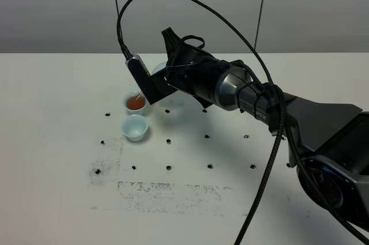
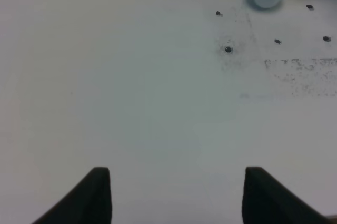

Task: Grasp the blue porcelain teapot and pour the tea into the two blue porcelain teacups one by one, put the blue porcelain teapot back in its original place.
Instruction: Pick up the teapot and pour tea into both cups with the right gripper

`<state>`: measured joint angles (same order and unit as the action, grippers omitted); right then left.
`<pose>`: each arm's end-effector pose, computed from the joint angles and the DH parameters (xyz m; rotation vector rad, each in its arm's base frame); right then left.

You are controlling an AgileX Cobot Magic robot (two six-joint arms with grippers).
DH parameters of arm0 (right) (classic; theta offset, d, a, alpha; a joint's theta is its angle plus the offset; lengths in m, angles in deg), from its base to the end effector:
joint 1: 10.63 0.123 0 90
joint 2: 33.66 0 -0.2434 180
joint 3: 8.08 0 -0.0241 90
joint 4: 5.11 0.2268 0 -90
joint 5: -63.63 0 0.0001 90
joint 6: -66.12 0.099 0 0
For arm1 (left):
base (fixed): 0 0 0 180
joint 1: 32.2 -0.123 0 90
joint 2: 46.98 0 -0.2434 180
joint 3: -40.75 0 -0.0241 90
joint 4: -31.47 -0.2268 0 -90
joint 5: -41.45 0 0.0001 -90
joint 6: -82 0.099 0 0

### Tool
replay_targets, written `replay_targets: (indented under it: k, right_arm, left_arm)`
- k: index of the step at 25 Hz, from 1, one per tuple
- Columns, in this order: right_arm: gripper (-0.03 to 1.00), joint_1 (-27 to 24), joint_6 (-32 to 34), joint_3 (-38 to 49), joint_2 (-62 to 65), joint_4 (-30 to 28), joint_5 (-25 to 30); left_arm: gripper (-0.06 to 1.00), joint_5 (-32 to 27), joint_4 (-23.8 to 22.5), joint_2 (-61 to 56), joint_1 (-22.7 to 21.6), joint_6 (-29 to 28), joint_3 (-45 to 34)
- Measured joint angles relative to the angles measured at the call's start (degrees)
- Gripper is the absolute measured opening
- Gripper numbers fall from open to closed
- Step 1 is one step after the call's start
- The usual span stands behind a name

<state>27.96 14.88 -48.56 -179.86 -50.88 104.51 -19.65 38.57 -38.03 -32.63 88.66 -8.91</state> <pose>0.4095 0.2673 0.1563 -2.1237 1.3163 -0.9794 0.0263 -0.0105 0.2510 0.1165 2.0803 -0.0743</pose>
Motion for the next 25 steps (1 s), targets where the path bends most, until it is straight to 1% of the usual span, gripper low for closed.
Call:
replay_targets:
  k: [3, 7, 11, 13, 16, 18, 25]
  right_arm:
    - [0.04, -1.0, 0.5, 0.0, 0.7, 5.2, 0.1]
    - [0.04, -2.4, 3.3, 0.0, 2.7, 14.5, 0.3]
    - [0.04, -3.3, 5.7, 0.0, 4.1, 25.0, 0.5]
    - [0.04, -3.6, 5.9, 0.0, 5.0, 30.1, 1.3]
    - [0.04, -4.1, 6.4, 0.0, 7.1, 37.1, 4.2]
    - [0.04, -4.6, 8.7, 0.0, 8.8, 40.9, 5.6]
    - [0.04, -7.1, 22.2, 0.1, 11.0, 50.0, 12.3]
  left_arm:
    - [0.51, 0.0, 0.0, 0.0, 0.0, 0.1, 0.0]
    - [0.51, 0.0, 0.0, 0.0, 0.0, 0.1, 0.0]
    - [0.51, 0.0, 0.0, 0.0, 0.0, 0.1, 0.0]
    - [0.51, 0.0, 0.0, 0.0, 0.0, 0.1, 0.0]
    - [0.51, 0.0, 0.0, 0.0, 0.0, 0.1, 0.0]
    - [0.51, 0.0, 0.0, 0.0, 0.0, 0.1, 0.0]
    - [0.51, 0.0, 0.0, 0.0, 0.0, 0.1, 0.0]
